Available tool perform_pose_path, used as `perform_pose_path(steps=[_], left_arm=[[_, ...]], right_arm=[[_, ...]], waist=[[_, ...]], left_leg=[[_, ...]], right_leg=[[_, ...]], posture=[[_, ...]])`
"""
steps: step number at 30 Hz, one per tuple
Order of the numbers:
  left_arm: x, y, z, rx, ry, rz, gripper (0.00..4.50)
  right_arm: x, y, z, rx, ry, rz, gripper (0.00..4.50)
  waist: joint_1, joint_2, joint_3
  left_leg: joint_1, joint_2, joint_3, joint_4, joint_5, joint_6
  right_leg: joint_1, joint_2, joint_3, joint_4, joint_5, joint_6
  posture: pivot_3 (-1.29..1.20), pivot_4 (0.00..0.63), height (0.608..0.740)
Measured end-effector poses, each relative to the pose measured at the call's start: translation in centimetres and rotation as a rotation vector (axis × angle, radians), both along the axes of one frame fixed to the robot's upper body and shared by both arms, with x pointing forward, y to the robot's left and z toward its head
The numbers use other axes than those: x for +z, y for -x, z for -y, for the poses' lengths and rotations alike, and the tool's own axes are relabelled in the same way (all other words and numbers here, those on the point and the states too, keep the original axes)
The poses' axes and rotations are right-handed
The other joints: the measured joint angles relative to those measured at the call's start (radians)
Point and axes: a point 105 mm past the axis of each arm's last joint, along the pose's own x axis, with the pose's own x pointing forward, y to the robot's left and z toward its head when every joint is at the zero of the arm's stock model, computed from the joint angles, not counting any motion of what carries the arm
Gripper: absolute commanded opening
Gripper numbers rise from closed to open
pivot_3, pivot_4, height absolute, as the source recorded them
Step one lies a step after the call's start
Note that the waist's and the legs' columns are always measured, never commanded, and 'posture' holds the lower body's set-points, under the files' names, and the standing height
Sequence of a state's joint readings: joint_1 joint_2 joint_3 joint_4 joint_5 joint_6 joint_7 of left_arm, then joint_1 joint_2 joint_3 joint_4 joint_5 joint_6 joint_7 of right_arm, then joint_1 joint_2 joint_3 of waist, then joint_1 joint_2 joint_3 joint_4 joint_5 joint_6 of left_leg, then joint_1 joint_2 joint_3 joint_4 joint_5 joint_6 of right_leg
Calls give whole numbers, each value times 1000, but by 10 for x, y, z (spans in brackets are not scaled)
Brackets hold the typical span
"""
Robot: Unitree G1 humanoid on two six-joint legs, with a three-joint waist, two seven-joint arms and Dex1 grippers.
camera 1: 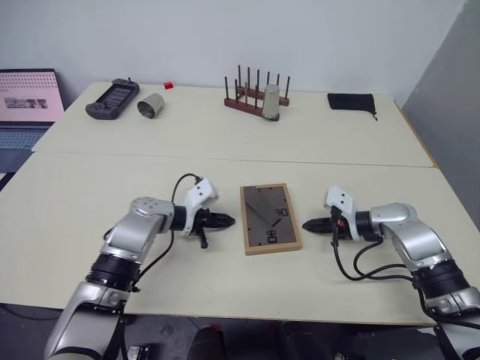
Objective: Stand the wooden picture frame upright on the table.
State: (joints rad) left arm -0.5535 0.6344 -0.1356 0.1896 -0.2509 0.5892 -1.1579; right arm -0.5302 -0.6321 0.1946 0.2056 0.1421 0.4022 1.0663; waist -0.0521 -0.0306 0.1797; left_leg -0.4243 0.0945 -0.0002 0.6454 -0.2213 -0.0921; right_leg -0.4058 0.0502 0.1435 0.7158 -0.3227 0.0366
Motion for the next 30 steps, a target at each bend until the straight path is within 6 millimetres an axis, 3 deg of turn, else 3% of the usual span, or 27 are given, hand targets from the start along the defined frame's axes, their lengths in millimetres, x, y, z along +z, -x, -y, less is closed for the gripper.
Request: perform_pose_path(steps=[2,4,9,14,21,30], left_arm=[[6,1,-8,43,59,-53,593],[7,7,-14,106,160,-217,1087],[10,19,-15,163,233,-465,1991],[15,37,-5,142,266,-655,2983],[11,44,4,172,279,-821,4427],[5,30,12,232,355,-915,4427]], right_arm=[[2,-9,5,-54,-2,35,0],[2,-17,-1,-80,-16,67,0],[1,-18,-5,-79,-21,86,0],[1,-18,-7,-77,-25,86,0],[0,-13,-10,-68,-27,90,0],[-5,3,-25,-26,-60,52,0]], waist=[[-3,0,0],[-6,0,0],[-7,0,0],[-8,0,0],[-8,0,0],[-8,0,0]], left_leg=[[0,0,0,0,0,0],[0,0,0,0,0,0],[0,0,-1,0,0,0],[1,0,-1,0,0,0],[1,0,-1,0,0,0],[2,-1,-1,0,0,0]], right_leg=[[0,0,0,0,0,0],[0,0,0,0,0,0],[0,0,-1,1,0,0],[0,0,-1,1,0,0],[1,0,-1,1,0,0],[1,0,0,1,0,0]], posture=[[0,150,740],[0,150,740],[0,150,740],[0,150,740],[0,150,740],[0,150,740]])
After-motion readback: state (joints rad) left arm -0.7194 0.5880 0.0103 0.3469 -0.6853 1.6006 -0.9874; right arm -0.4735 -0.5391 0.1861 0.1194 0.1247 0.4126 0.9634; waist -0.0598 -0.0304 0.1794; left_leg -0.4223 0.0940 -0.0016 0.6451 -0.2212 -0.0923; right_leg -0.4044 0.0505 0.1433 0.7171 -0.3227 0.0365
